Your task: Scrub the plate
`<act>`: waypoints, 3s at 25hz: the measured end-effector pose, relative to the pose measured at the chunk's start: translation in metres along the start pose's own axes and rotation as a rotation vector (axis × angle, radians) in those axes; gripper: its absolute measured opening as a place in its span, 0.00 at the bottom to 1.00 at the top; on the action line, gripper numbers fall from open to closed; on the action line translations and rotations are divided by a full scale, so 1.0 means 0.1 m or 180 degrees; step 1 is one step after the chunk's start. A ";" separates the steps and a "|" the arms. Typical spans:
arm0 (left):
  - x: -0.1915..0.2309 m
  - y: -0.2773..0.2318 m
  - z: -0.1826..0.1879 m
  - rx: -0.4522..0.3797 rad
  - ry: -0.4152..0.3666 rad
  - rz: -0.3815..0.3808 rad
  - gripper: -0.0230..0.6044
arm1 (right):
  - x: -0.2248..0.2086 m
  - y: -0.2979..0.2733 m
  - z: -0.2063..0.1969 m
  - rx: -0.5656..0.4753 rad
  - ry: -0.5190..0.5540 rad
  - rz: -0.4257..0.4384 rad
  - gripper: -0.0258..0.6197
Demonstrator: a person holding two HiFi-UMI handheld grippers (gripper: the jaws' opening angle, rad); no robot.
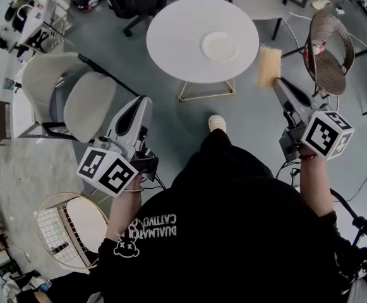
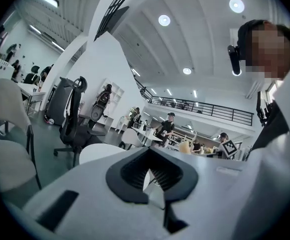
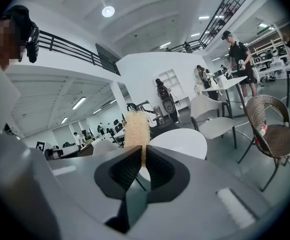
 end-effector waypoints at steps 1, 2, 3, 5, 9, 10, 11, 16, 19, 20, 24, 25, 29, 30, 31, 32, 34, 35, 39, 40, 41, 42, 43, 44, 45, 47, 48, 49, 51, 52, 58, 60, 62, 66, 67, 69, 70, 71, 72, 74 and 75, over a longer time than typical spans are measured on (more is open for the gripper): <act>0.03 -0.06 0.03 -0.0023 -0.0023 0.0041 0.03 | -0.07 -0.11 0.02 0.0019 -0.0004 0.0009 0.09; 0.08 -0.13 0.05 -0.0020 -0.0048 0.0085 0.03 | -0.15 -0.23 0.04 0.0040 -0.0014 0.0032 0.09; 0.13 -0.22 0.05 0.0013 -0.0078 0.0128 0.03 | -0.24 -0.36 0.04 0.0064 -0.0029 0.0065 0.09; 0.25 -0.43 0.01 0.0132 -0.0151 0.0196 0.03 | -0.42 -0.61 0.03 0.0139 -0.0059 0.0123 0.09; 0.45 -0.98 0.03 0.0215 -0.0043 0.0192 0.03 | -0.83 -1.11 0.12 0.0342 -0.0132 0.0189 0.09; 0.45 -1.13 0.07 0.0237 0.0034 0.0195 0.03 | -0.92 -1.22 0.20 0.0406 -0.0152 0.0198 0.09; 0.42 -1.25 0.10 0.0288 0.0096 0.0210 0.03 | -1.00 -1.28 0.28 0.0473 -0.0167 0.0199 0.09; 0.21 -1.57 -0.03 0.0691 0.0281 0.0268 0.03 | -1.14 -1.31 0.32 0.0804 -0.0112 0.0259 0.09; 0.32 -1.96 -0.18 0.0862 0.0465 0.0233 0.03 | -1.31 -1.63 0.24 0.1050 -0.0020 0.0382 0.09; 0.35 -2.12 -0.23 0.0925 0.0508 0.0218 0.03 | -1.39 -1.75 0.22 0.1141 0.0021 0.0438 0.09; 0.37 -2.58 -0.41 0.1169 0.0619 0.0136 0.03 | -1.58 -2.09 0.21 0.1410 0.0110 0.0641 0.09; 0.38 -2.65 -0.45 0.1204 0.0638 0.0106 0.03 | -1.59 -2.16 0.20 0.1444 0.0085 0.0666 0.09; 0.51 -2.91 -0.57 0.1328 0.0676 0.0043 0.03 | -1.65 -2.47 0.18 0.1628 0.0069 0.0618 0.09; 0.54 -2.97 -0.58 0.1361 0.0689 0.0050 0.03 | -1.65 -2.55 0.18 0.1677 0.0076 0.0582 0.09; 0.58 -3.02 -0.58 0.1388 0.0709 0.0059 0.03 | -1.65 -2.62 0.17 0.1720 0.0081 0.0541 0.09; 0.63 -3.05 -0.58 0.1412 0.0737 0.0063 0.03 | -1.64 -2.68 0.16 0.1756 0.0087 0.0497 0.09; 0.74 -3.08 -0.58 0.1477 0.0803 0.0042 0.03 | -1.59 -2.80 0.13 0.1799 0.0081 0.0403 0.09; 0.81 -3.09 -0.60 0.1534 0.0840 0.0022 0.03 | -1.57 -2.86 0.10 0.1802 0.0056 0.0358 0.09; 1.02 -3.17 -0.69 0.1915 0.0899 -0.0158 0.03 | -1.45 -3.00 0.05 0.1876 -0.0084 0.0152 0.09; 1.05 -3.20 -0.70 0.2008 0.0878 -0.0214 0.03 | -1.42 -3.03 0.04 0.1909 -0.0103 0.0103 0.09; 1.07 -3.23 -0.70 0.2088 0.0859 -0.0265 0.03 | -1.41 -3.05 0.02 0.1939 -0.0129 0.0066 0.09; 1.09 -3.26 -0.69 0.2149 0.0846 -0.0317 0.03 | -1.41 -3.08 0.00 0.1963 -0.0166 0.0033 0.09; 1.10 -3.29 -0.67 0.2193 0.0834 -0.0369 0.03 | -1.41 -3.10 -0.01 0.1975 -0.0208 -0.0004 0.09; 1.12 -3.32 -0.66 0.2225 0.0819 -0.0417 0.03 | -1.42 -3.11 -0.02 0.1969 -0.0251 -0.0050 0.09; 1.14 -3.35 -0.64 0.2249 0.0802 -0.0456 0.03 | -1.43 -3.12 -0.01 0.1945 -0.0295 -0.0102 0.09; 1.18 -3.41 -0.59 0.2262 0.0782 -0.0492 0.03 | -1.43 -3.14 0.00 0.1893 -0.0391 -0.0168 0.09; 1.18 -3.43 -0.58 0.2250 0.0786 -0.0497 0.03 | -1.43 -3.15 0.00 0.1888 -0.0435 -0.0170 0.09; 1.18 -3.44 -0.56 0.2234 0.0793 -0.0498 0.03 | -1.44 -3.16 -0.01 0.1893 -0.0469 -0.0163 0.09; 1.15 -3.45 -0.55 0.2217 0.0793 -0.0488 0.03 | -1.47 -3.14 -0.01 0.1895 -0.0524 -0.0146 0.09; 1.13 -3.44 -0.54 0.2221 0.0788 -0.0476 0.03 | -1.48 -3.14 -0.01 0.1896 -0.0555 -0.0129 0.09; 0.97 -3.45 -0.54 0.2242 0.0871 -0.0373 0.03 | -1.62 -3.07 0.12 0.1883 -0.0664 -0.0092 0.09; 0.94 -3.43 -0.57 0.2242 0.0870 -0.0358 0.03 | -1.64 -3.04 0.09 0.1889 -0.0672 -0.0099 0.09; 0.86 -3.45 -0.56 0.2231 0.0863 -0.0349 0.03 | -1.71 -2.98 0.12 0.1894 -0.0676 -0.0127 0.09; 0.86 -3.45 -0.61 0.2211 0.0876 -0.0309 0.03 | -1.80 -2.93 0.08 0.1867 -0.0729 -0.0199 0.09; 0.88 -3.44 -0.64 0.2213 0.0882 -0.0300 0.03 | -1.81 -2.93 0.04 0.1857 -0.0748 -0.0216 0.09; 0.91 -3.41 -0.71 0.2231 0.0896 -0.0301 0.03 | -1.85 -2.93 -0.02 0.1833 -0.0801 -0.0241 0.09; 0.91 -3.41 -0.74 0.2249 0.0898 -0.0310 0.03 | -1.86 -2.92 -0.05 0.1822 -0.0840 -0.0253 0.09; 0.91 -3.40 -0.75 0.2271 0.0895 -0.0323 0.03 | -1.87 -2.92 -0.07 0.1814 -0.0884 -0.0269 0.09; 0.91 -3.40 -0.77 0.2290 0.0889 -0.0336 0.03 | -1.88 -2.91 -0.09 0.1807 -0.0926 -0.0288 0.09; 0.91 -3.38 -0.78 0.2307 0.0878 -0.0353 0.03 | -1.90 -2.90 -0.13 0.1793 -0.0992 -0.0323 0.09; 0.91 -3.37 -0.79 0.2307 0.0878 -0.0352 0.03 | -1.91 -2.90 -0.14 0.1785 -0.1019 -0.0332 0.09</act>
Point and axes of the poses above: the fingertips, and each gripper's own axes: y backward along the fingers, x to its left, z out of its top, the point moved 9 cm from there along y, backward along the fingers, and after that the axes turned 6 degrees about y, right-handed, at the moved point
